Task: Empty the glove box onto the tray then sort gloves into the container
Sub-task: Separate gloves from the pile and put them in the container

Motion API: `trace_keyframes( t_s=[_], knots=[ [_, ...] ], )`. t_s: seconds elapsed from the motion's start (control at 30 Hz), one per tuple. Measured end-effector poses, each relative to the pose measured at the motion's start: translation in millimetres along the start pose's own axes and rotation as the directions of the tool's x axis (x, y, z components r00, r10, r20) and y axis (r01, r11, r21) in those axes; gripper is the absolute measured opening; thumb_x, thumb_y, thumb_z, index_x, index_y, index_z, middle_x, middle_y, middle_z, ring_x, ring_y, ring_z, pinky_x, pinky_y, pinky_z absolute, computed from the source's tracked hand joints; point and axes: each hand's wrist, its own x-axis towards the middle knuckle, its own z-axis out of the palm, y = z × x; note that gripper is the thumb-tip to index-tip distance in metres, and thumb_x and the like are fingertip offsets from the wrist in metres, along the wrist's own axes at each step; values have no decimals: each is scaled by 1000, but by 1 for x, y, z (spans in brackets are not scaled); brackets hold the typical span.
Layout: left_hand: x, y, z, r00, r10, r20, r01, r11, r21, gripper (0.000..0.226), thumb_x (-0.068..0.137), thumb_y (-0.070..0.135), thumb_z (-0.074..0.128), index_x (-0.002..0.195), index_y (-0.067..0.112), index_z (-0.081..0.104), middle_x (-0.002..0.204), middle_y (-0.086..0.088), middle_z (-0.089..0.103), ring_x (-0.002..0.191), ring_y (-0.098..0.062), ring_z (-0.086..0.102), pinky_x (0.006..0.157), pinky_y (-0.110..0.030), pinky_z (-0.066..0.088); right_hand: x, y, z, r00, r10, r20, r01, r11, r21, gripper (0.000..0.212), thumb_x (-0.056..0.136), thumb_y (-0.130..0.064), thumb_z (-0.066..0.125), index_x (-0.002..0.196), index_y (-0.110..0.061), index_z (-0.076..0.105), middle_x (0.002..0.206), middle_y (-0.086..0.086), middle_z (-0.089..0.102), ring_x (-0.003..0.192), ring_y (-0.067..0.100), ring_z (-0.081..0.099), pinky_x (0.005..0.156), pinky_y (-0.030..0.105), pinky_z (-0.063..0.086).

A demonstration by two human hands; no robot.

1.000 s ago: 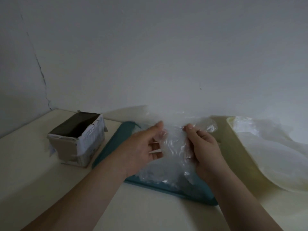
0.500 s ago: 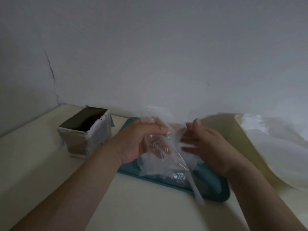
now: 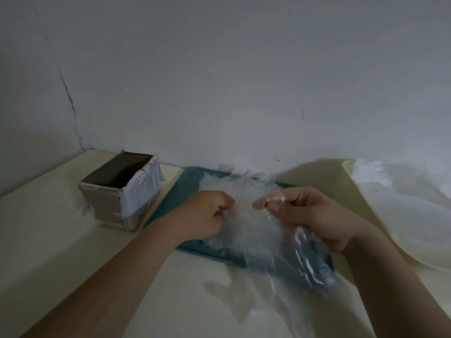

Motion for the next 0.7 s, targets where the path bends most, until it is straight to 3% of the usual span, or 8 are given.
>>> trace_keyframes(
  t_s=[0.1,0.17,0.3,0.4,0.53,0.63,0.7],
  knots=[
    [5,-2,10,999,31,11,-32,995,96,28,88,27,73,115,36,73,111,15,70,97,-1,66,85,-18,51,-5,-5,2,988,24,154,22,956,-294,18,90,-18,71,100,-8,82,88,-1,79,74,2,69,69,15,52],
    [5,-1,11,998,29,-47,-24,995,100,24,90,34,76,114,32,76,106,19,67,94,-1,66,85,-20,53,-4,-8,5,974,100,203,17,862,-506,16,95,-20,72,105,-14,82,91,-9,79,80,0,70,76,14,51],
    [6,-2,8,992,80,-99,-64,986,154,11,91,22,73,96,28,80,91,19,64,85,-4,64,81,-26,54,-5,-13,7,944,243,222,-15,705,-709,13,98,-26,69,103,-28,81,89,-16,77,80,0,71,84,21,56],
    [5,3,-7,983,59,-176,-48,997,63,17,94,16,68,93,27,80,88,19,71,84,1,65,75,-16,49,-9,-20,8,937,251,243,24,646,-763,13,98,-29,68,101,-32,80,91,-21,77,88,0,72,94,29,56],
    [0,18,-30,961,-82,-265,0,955,-295,17,96,22,70,82,23,78,78,13,74,70,1,63,66,-13,47,-15,-30,11,979,-31,200,163,706,-690,11,94,-26,73,96,-33,81,106,-21,72,106,0,68,96,29,55],
    [-7,31,-38,973,-183,-138,58,777,-627,13,95,24,74,85,19,81,83,-2,75,75,-11,66,74,-29,54,-18,-37,16,952,-282,121,291,705,-646,8,89,-35,73,90,-34,82,129,-17,60,133,0,51,101,33,54],
    [-11,36,-40,984,-174,-40,90,678,-730,12,96,22,73,91,15,81,91,-15,75,82,-22,65,76,-36,52,-20,-38,14,916,-394,74,339,662,-669,16,85,-44,70,90,-34,82,138,-21,54,136,1,47,105,33,50]
  ],
)
